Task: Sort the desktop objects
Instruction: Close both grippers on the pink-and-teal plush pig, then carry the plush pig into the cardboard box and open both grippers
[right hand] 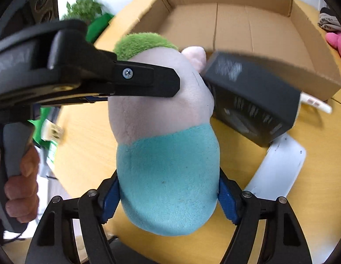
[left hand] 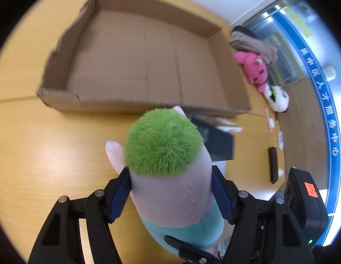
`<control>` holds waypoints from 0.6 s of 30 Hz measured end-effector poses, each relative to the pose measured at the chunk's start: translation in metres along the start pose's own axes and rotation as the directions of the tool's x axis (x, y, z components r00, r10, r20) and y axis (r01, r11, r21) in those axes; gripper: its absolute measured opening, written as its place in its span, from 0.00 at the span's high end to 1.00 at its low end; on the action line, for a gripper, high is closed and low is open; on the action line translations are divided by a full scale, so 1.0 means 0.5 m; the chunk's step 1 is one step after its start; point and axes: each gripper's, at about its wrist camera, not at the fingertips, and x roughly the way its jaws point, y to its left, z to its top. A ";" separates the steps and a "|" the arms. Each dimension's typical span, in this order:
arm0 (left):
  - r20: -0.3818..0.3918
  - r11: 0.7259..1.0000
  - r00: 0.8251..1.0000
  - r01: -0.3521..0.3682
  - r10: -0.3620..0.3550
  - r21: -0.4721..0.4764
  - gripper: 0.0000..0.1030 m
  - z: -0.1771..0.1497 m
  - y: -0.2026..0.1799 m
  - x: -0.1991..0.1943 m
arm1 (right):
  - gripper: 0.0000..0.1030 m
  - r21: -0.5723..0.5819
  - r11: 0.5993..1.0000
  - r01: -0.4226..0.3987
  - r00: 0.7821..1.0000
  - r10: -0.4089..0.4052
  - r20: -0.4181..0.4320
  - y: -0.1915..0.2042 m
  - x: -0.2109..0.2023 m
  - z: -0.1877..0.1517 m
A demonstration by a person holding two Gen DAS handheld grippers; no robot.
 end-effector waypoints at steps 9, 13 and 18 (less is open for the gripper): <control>0.240 0.993 0.971 -0.014 -0.014 0.115 0.34 0.139 -0.082 -0.211 | 0.22 0.094 0.993 0.067 0.956 -0.091 0.279 0.083 -0.155 0.118; 0.330 0.986 0.944 -0.036 -0.020 0.163 0.34 0.193 -0.111 -0.299 | 0.22 0.060 0.995 0.081 0.920 -0.098 0.379 0.120 -0.220 0.174; 0.400 0.974 0.916 -0.079 -0.012 0.211 0.34 0.258 -0.160 -0.370 | 0.22 0.019 0.996 0.086 0.881 -0.084 0.465 0.151 -0.293 0.230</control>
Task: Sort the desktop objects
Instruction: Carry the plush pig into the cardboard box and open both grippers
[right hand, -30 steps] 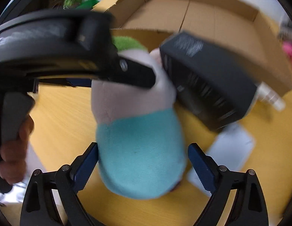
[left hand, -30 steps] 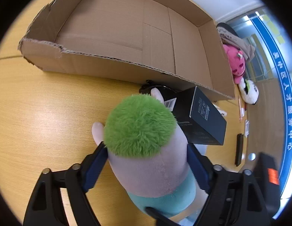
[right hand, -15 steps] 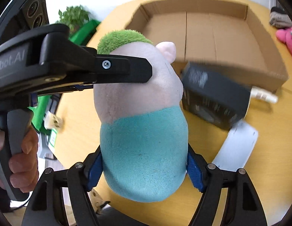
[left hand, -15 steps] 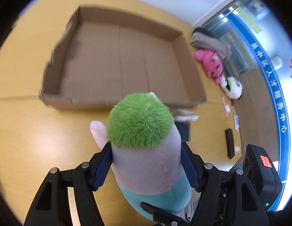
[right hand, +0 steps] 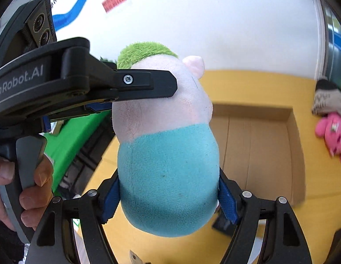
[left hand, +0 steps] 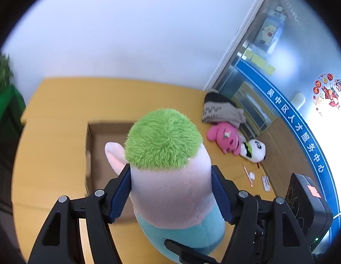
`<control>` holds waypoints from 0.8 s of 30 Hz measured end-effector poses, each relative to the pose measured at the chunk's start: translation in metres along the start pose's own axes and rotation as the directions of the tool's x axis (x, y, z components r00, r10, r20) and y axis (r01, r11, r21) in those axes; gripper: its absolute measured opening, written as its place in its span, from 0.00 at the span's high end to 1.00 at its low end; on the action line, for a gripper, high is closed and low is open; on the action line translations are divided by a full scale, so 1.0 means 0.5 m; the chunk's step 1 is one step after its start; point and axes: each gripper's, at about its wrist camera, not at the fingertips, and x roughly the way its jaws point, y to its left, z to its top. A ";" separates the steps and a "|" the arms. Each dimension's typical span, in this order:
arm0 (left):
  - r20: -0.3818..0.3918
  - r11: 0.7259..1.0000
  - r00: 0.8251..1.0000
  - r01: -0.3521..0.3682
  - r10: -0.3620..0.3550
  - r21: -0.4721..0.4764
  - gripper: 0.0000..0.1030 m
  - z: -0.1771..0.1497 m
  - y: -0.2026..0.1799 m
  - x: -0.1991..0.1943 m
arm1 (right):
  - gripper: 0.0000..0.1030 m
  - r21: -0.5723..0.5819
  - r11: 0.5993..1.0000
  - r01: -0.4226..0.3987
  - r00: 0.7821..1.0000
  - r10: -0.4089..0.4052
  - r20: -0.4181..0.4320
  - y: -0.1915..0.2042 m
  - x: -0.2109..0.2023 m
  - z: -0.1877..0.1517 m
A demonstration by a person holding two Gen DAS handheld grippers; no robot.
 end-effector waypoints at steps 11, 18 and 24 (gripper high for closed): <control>0.046 0.995 0.999 -0.026 0.022 0.093 0.34 0.149 -0.014 -0.006 | 0.22 -0.008 0.999 -0.033 0.995 0.034 0.095 0.000 -0.005 0.119; 0.020 0.994 0.999 -0.036 0.034 0.100 0.34 0.203 0.031 0.053 | 0.22 0.015 0.999 -0.050 0.996 0.049 0.078 -0.049 0.046 0.170; -0.055 0.999 0.998 -0.040 0.042 0.036 0.34 0.219 0.119 0.166 | 0.22 0.054 0.997 -0.064 0.998 0.064 0.001 -0.091 0.165 0.171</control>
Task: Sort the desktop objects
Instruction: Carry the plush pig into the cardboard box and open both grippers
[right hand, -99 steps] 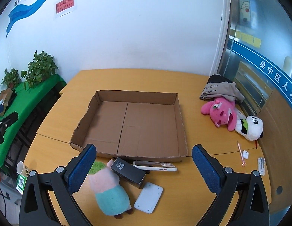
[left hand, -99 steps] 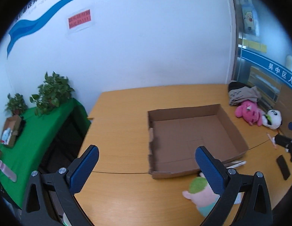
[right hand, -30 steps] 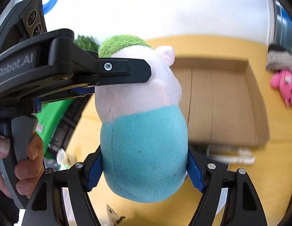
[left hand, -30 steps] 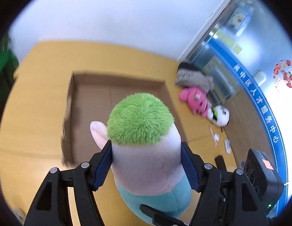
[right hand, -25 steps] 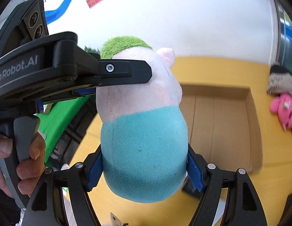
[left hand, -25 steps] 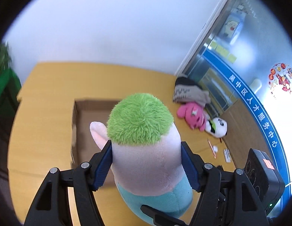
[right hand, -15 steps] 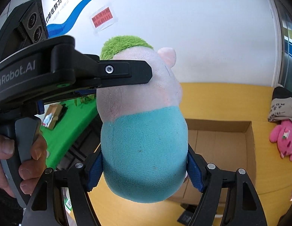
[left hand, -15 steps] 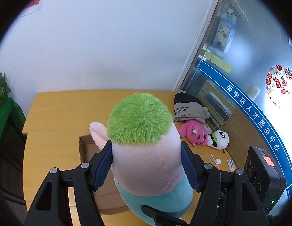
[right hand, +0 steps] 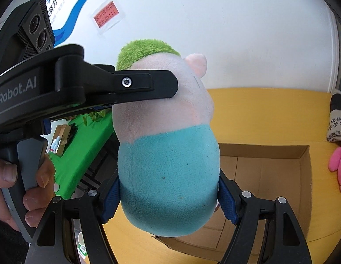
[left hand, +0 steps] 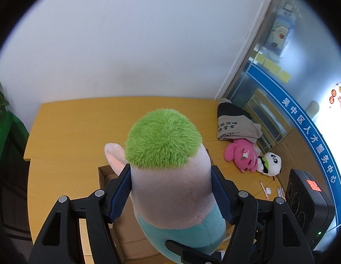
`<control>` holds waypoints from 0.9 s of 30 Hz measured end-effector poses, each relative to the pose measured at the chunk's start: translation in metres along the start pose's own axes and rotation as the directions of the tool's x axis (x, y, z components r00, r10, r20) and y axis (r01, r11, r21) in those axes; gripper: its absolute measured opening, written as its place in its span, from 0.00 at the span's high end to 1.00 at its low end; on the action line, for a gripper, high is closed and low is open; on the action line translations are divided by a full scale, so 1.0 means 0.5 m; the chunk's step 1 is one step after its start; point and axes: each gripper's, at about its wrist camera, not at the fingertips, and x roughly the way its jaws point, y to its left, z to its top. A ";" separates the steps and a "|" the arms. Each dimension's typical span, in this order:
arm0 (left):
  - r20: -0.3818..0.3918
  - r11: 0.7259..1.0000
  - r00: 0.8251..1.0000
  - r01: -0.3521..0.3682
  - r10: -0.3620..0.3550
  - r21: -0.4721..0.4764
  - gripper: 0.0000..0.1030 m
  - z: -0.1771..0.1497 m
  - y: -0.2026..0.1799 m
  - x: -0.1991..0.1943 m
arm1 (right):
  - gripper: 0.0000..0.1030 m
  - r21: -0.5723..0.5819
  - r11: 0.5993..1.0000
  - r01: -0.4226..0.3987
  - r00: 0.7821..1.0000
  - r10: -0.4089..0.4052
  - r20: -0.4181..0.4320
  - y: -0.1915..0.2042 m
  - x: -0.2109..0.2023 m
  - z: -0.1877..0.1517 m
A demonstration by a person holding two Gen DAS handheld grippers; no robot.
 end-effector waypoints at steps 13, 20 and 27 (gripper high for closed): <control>-0.309 0.989 0.951 -0.066 0.021 -0.135 0.34 -0.072 0.227 0.358 | 0.23 0.190 0.981 -0.034 0.959 0.085 -0.270 -0.166 0.406 -0.107; -0.429 0.985 0.902 -0.116 0.052 -0.125 0.30 -0.124 0.278 0.497 | 0.21 0.316 0.949 -0.014 0.930 0.129 -0.345 -0.235 0.566 -0.205; -0.386 0.984 0.919 -0.130 0.075 -0.118 0.28 -0.116 0.288 0.464 | 0.05 0.379 0.925 -0.023 0.946 0.143 -0.292 -0.256 0.574 -0.264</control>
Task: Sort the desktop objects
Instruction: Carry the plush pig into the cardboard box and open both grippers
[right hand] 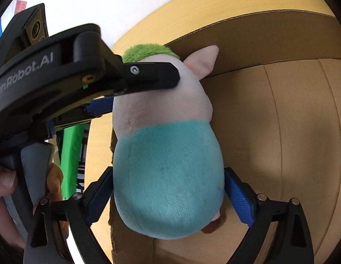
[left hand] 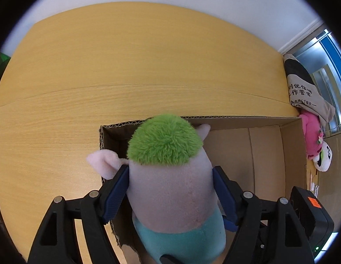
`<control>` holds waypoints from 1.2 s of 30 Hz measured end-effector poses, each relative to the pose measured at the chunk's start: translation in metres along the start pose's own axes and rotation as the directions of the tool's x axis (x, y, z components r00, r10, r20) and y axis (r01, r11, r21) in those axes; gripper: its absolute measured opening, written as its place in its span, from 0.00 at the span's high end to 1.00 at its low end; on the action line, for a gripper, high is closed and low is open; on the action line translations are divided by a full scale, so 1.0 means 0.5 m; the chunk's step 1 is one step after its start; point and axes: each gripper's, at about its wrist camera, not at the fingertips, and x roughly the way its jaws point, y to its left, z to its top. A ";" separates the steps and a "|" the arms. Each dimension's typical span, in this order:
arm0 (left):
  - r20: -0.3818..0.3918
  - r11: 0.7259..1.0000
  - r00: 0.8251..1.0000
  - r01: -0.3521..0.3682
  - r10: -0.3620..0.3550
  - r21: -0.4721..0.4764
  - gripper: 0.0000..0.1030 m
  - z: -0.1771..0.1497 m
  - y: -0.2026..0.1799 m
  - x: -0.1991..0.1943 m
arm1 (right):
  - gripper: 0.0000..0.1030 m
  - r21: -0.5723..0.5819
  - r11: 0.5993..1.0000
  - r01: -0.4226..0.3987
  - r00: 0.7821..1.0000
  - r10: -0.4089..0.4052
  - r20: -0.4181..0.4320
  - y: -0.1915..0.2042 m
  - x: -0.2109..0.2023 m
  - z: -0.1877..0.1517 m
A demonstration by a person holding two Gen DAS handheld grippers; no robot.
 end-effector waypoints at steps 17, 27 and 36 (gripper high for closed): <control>0.437 0.992 0.899 -0.082 0.031 0.098 0.24 -0.276 -0.157 -0.442 | 0.02 -0.250 0.898 0.362 0.921 -0.303 0.244 0.115 -0.406 -0.124; 0.450 0.994 0.893 -0.041 -0.009 0.102 0.24 -0.447 -0.288 -0.489 | 0.01 -0.225 0.906 0.359 0.907 -0.282 0.313 0.149 -0.747 -0.227; 0.360 0.999 0.933 -0.013 -0.007 0.052 0.24 -0.530 -0.374 -0.450 | 0.01 -0.192 0.940 0.283 0.939 -0.232 0.253 -0.049 -0.837 -0.282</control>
